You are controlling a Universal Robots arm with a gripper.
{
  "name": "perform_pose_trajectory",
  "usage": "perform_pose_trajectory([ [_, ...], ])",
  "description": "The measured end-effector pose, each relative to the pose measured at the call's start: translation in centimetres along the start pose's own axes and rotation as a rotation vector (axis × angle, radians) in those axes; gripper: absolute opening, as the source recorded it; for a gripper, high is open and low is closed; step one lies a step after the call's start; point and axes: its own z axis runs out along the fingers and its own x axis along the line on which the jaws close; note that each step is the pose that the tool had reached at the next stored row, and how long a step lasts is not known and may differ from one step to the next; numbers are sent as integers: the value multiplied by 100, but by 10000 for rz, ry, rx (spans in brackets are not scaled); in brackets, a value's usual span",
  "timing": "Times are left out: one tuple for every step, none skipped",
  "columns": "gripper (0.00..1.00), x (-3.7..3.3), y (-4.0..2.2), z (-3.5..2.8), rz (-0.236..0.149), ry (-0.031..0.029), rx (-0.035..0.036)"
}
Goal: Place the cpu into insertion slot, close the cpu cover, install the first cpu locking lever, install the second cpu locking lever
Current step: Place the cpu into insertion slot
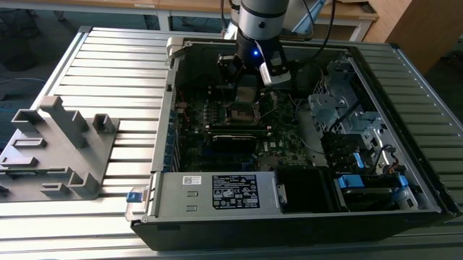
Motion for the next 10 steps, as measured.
perform_pose_trajectory([
  [54,0,0,0,2,0,0],
  [54,0,0,0,3,0,0],
  [54,0,0,0,4,0,0],
  [54,0,0,0,5,0,1],
  [54,0,0,0,11,-1,-1],
  [54,0,0,0,29,-3,0],
  [54,0,0,0,67,-6,-1],
  [54,0,0,0,117,-10,-2],
  [54,0,0,1,180,-16,-2],
  [54,0,0,1,248,-22,-3],
])
